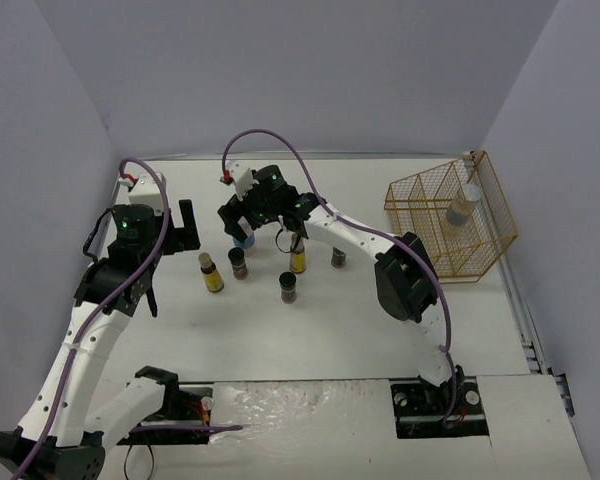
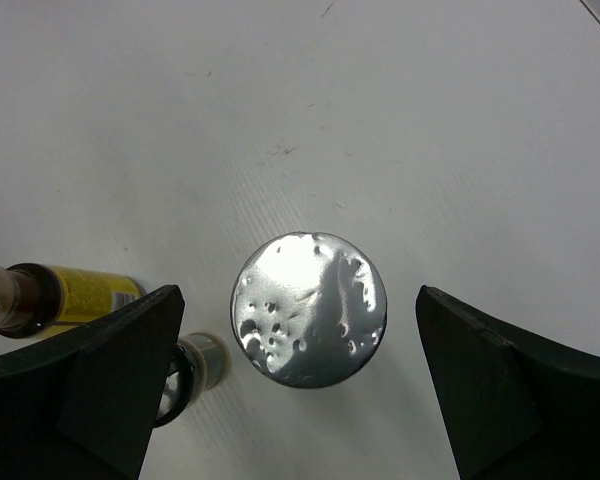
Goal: Organize the condiment bottles
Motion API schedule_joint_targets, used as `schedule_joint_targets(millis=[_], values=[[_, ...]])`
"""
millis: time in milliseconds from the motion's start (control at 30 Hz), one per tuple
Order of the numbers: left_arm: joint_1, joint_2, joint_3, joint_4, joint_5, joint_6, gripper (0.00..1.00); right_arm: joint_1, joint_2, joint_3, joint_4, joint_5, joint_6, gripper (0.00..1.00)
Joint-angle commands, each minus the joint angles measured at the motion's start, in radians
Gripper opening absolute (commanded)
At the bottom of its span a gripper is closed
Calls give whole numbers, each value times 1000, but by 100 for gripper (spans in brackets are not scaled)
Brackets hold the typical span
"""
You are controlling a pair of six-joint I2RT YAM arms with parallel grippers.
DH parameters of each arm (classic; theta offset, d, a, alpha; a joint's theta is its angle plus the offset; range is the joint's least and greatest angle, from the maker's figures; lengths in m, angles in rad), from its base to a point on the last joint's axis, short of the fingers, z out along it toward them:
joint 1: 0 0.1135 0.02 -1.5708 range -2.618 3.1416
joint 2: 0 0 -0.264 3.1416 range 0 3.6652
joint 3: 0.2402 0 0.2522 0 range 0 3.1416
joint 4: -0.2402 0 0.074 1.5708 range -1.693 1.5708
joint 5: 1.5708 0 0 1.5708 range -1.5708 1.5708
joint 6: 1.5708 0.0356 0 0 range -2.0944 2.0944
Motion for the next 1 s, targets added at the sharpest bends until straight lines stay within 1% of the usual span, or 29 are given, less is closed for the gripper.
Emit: schedule_joint_targets(millis=[0,167,300,400,467,567,600,667,700,767,800,833,867,967], values=[[9,-13,15,62,2,-8,97,13,6,56,63,44,-11,96],[9,-11,15,64,5,-8,97,13,26,59,63,49,-11,88],[9,-9,15,65,9,-8,97,13,36,63,62,48,-11,76],[9,-8,15,65,9,-8,97,13,40,61,60,54,-13,66],[9,-8,13,65,9,-8,97,13,37,60,62,60,-16,56],[9,-8,13,65,10,-8,97,12,17,58,62,88,-19,33],[9,-8,13,65,11,-8,97,12,5,56,62,96,-19,27],[9,-8,14,65,11,-8,97,8,-32,52,61,123,-10,21],[9,-8,15,65,12,-8,97,4,-61,48,61,148,1,14],[9,-8,13,65,12,-8,97,-1,-109,37,63,179,15,5],[9,-8,13,65,14,-8,97,-2,-134,37,65,179,15,5],[8,-8,13,65,12,-8,97,-4,-153,33,64,227,28,1],[8,-7,15,65,13,-8,97,-6,-196,30,63,286,38,0],[8,-7,15,67,19,-9,97,-21,-320,7,61,402,59,0]])
